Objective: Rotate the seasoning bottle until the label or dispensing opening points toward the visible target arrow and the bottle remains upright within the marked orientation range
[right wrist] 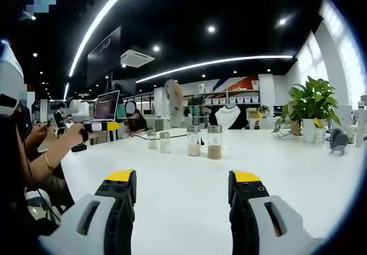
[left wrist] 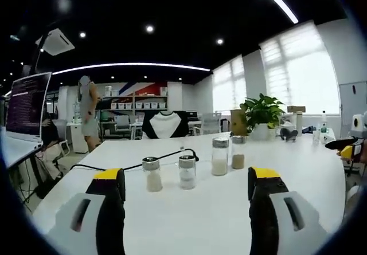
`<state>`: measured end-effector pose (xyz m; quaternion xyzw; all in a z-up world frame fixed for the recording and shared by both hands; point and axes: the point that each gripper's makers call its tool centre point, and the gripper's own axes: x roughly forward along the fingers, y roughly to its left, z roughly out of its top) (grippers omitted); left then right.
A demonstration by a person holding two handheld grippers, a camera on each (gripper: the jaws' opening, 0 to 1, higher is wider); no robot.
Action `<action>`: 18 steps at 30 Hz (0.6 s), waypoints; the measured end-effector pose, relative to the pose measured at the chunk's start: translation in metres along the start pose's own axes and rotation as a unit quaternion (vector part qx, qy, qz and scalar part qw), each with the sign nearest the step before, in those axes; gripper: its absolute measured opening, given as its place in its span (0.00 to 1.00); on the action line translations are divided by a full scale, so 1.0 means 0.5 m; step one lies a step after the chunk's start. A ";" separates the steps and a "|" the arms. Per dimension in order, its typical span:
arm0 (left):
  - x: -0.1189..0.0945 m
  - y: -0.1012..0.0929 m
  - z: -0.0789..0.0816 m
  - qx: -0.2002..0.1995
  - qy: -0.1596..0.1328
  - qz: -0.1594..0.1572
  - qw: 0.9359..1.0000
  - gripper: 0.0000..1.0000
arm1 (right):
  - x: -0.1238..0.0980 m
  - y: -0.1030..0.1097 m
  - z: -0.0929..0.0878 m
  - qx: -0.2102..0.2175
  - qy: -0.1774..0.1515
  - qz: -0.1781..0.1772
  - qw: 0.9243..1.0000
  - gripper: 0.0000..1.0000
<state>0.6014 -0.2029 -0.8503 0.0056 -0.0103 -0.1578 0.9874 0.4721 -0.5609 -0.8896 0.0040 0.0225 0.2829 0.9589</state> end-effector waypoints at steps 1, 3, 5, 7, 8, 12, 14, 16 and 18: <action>0.005 0.004 0.002 0.004 0.002 0.002 1.000 0.93 | 0.000 0.000 0.000 0.000 0.000 0.000 1.000 0.65; 0.014 0.012 0.013 0.005 -0.009 0.006 1.000 0.93 | -0.001 -0.001 0.000 -0.002 0.000 -0.002 1.000 0.65; 0.022 0.020 0.019 -0.001 -0.012 0.008 1.000 0.93 | -0.002 -0.003 -0.003 -0.002 0.003 -0.005 1.000 0.65; 0.031 0.032 0.021 0.010 -0.009 0.020 1.000 0.92 | -0.003 -0.005 -0.006 0.000 0.004 -0.007 1.000 0.65; 0.036 0.037 0.018 0.015 -0.005 0.025 1.000 0.92 | -0.004 -0.006 -0.007 0.000 0.005 -0.008 1.000 0.65; 0.057 0.053 0.012 0.021 0.004 0.032 0.999 0.92 | -0.005 -0.008 -0.009 0.000 0.008 -0.011 1.000 0.65; 0.067 0.054 0.011 0.020 0.010 0.032 0.999 0.92 | -0.006 -0.008 -0.009 -0.001 0.008 -0.012 1.000 0.65; 0.077 0.052 0.013 0.026 0.010 0.027 0.999 0.91 | -0.007 -0.011 -0.008 -0.002 0.009 -0.015 1.000 0.65; 0.089 0.055 0.013 0.029 0.015 0.025 0.999 0.91 | -0.007 -0.015 -0.008 -0.010 0.010 -0.021 1.000 0.65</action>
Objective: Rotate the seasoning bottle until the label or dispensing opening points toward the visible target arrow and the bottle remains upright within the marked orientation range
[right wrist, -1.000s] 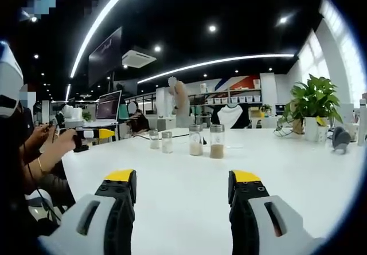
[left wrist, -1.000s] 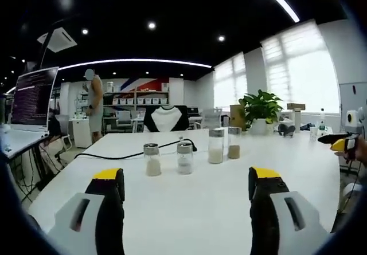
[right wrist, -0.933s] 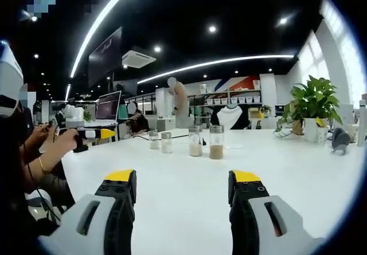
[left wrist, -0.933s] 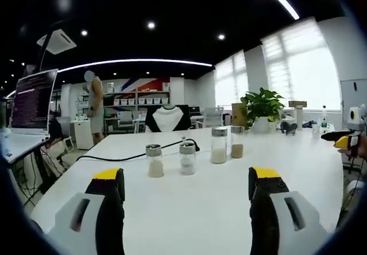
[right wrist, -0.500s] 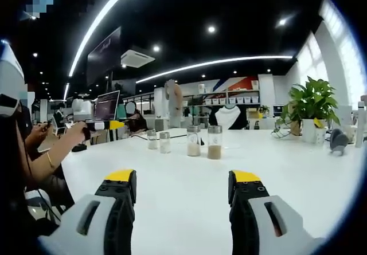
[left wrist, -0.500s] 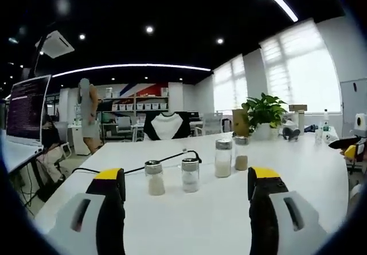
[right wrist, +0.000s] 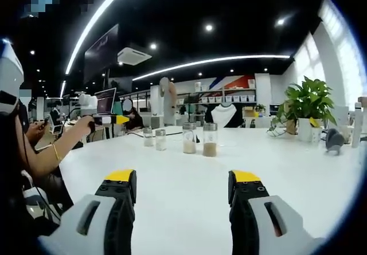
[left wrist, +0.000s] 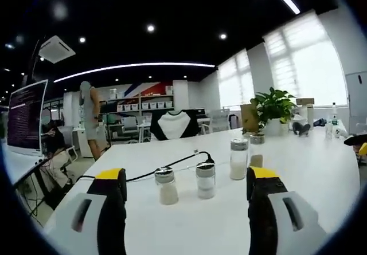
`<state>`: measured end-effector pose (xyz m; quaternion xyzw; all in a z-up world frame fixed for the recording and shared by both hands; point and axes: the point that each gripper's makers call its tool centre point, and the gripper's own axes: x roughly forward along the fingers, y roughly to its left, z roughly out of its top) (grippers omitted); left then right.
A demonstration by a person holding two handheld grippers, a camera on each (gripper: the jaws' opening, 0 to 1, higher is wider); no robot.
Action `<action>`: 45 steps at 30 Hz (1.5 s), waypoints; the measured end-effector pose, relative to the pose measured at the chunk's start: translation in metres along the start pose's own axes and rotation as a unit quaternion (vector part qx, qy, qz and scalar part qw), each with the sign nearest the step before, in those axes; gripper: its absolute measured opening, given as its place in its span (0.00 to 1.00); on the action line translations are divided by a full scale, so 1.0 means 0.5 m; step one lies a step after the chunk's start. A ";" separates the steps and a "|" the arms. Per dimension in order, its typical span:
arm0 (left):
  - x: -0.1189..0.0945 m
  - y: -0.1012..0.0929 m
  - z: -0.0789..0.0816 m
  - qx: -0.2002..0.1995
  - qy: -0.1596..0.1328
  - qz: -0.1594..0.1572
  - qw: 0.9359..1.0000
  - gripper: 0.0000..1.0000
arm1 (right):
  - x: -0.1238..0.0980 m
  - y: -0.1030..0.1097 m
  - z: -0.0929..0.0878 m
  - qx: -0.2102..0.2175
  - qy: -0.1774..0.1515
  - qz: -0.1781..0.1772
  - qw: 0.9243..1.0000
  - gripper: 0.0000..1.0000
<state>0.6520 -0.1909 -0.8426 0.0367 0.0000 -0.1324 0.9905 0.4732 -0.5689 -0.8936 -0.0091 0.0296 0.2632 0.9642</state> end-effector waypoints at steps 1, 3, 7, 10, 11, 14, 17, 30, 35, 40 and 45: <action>0.004 0.001 0.000 0.001 0.003 0.000 1.000 0.91 | 0.000 -0.001 0.000 -0.005 0.002 -0.003 1.000 0.65; 0.009 0.001 0.004 0.004 0.005 0.000 1.000 0.92 | 0.000 0.000 0.000 -0.010 0.003 -0.005 1.000 0.65; 0.025 0.013 0.022 -0.011 -0.012 0.002 1.000 0.91 | -0.004 0.000 0.002 -0.005 -0.001 -0.005 1.000 0.65; 0.044 0.028 0.024 -0.003 -0.012 0.013 1.000 0.90 | -0.009 -0.006 -0.005 -0.003 0.003 -0.011 1.000 0.65; 0.053 0.032 0.021 0.002 -0.008 0.014 1.000 0.90 | -0.010 -0.007 -0.007 -0.002 0.005 -0.013 1.000 0.65; 0.071 0.039 0.011 0.000 -0.004 0.013 1.000 0.91 | -0.016 -0.011 -0.010 0.000 0.006 -0.018 1.000 0.65; 0.086 0.041 -0.001 0.006 0.004 0.016 1.000 0.90 | -0.018 -0.016 -0.013 -0.001 0.010 -0.025 1.000 0.65; 0.161 0.061 0.001 -0.039 0.002 0.030 0.999 0.88 | -0.020 -0.030 0.005 -0.012 0.010 -0.041 0.999 0.64; 0.186 0.081 0.002 -0.027 0.011 0.042 0.999 0.88 | -0.019 -0.035 0.002 -0.007 0.012 -0.043 0.999 0.64; 0.210 0.096 -0.015 -0.032 0.019 0.044 0.998 0.88 | -0.018 -0.031 0.001 -0.013 0.016 -0.044 0.999 0.64; 0.230 0.109 -0.042 -0.041 0.029 0.052 0.997 0.88 | -0.028 -0.041 0.012 -0.009 0.014 -0.047 0.999 0.63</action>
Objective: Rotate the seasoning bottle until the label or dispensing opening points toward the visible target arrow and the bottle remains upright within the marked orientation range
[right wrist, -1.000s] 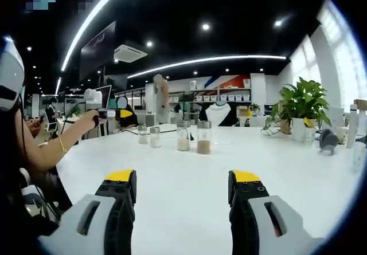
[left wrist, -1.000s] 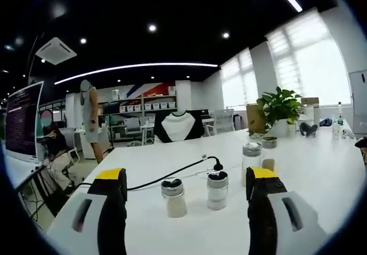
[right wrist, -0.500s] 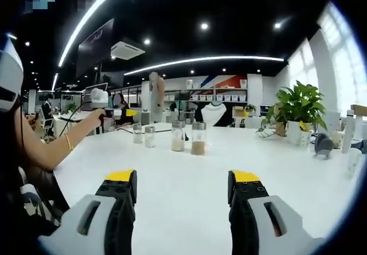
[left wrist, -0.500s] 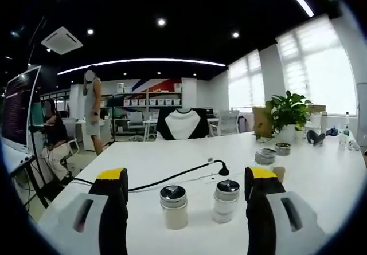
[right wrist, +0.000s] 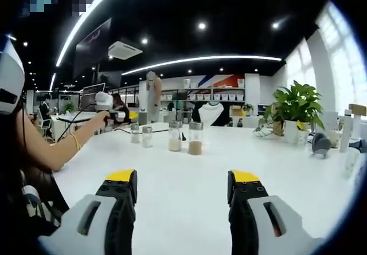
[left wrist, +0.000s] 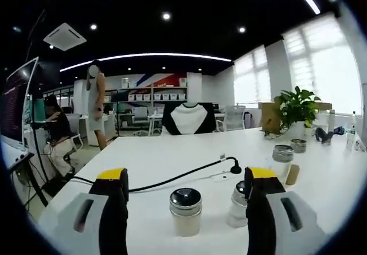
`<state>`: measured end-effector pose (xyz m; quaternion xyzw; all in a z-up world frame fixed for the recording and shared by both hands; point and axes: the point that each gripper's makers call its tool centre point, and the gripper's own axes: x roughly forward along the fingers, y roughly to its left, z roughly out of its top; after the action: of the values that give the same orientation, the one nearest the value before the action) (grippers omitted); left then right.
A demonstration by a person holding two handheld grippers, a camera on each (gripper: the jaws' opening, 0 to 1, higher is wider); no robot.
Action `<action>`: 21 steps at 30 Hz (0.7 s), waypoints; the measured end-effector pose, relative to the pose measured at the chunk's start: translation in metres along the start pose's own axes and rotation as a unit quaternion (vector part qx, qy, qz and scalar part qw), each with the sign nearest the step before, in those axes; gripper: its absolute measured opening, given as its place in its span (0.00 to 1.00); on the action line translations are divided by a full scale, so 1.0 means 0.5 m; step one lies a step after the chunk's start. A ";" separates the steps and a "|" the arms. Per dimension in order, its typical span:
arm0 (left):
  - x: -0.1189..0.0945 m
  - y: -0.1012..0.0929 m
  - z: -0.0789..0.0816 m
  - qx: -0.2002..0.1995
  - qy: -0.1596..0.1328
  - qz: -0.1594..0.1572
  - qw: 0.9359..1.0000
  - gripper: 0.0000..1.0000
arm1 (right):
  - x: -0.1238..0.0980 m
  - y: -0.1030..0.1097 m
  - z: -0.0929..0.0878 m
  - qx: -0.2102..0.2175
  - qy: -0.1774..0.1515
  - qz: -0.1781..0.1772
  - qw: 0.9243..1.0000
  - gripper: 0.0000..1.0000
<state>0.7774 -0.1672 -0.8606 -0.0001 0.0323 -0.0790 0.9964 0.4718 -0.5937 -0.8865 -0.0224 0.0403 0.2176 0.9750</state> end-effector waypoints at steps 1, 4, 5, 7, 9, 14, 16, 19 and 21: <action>0.004 -0.001 -0.005 0.004 0.008 -0.003 1.000 0.88 | -0.001 -0.001 0.002 0.000 0.000 0.000 1.000 0.63; 0.010 -0.002 -0.008 0.008 0.006 0.000 1.000 0.88 | -0.002 -0.005 0.005 -0.004 -0.001 -0.004 1.000 0.63; 0.011 -0.002 -0.010 0.004 0.005 0.000 1.000 0.87 | -0.002 -0.006 0.004 -0.005 0.000 -0.006 1.000 0.63; 0.014 -0.003 -0.018 0.001 0.007 0.000 1.000 0.87 | -0.001 -0.007 0.001 -0.005 0.001 -0.008 1.000 0.62; 0.015 -0.006 -0.028 0.003 0.013 0.002 1.000 0.86 | 0.004 -0.003 -0.006 -0.003 0.003 -0.007 1.000 0.62; 0.019 0.002 -0.045 0.015 0.021 0.015 1.000 0.83 | 0.013 0.019 -0.009 -0.005 0.005 0.010 1.000 0.62; 0.019 -0.002 -0.046 0.010 0.014 0.005 1.000 0.82 | 0.016 0.025 -0.006 -0.005 0.001 0.013 1.000 0.62; 0.023 -0.003 -0.061 0.004 0.016 -0.003 1.000 0.75 | 0.018 0.035 -0.007 -0.003 -0.002 0.018 1.000 0.62; 0.023 -0.005 -0.068 0.006 0.021 -0.001 1.000 0.76 | 0.018 0.040 -0.009 -0.003 -0.002 0.019 1.000 0.62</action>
<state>0.7862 -0.1714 -0.8954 0.0075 0.0531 -0.0800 0.9954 0.4712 -0.5722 -0.8921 -0.0236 0.0381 0.2366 0.9706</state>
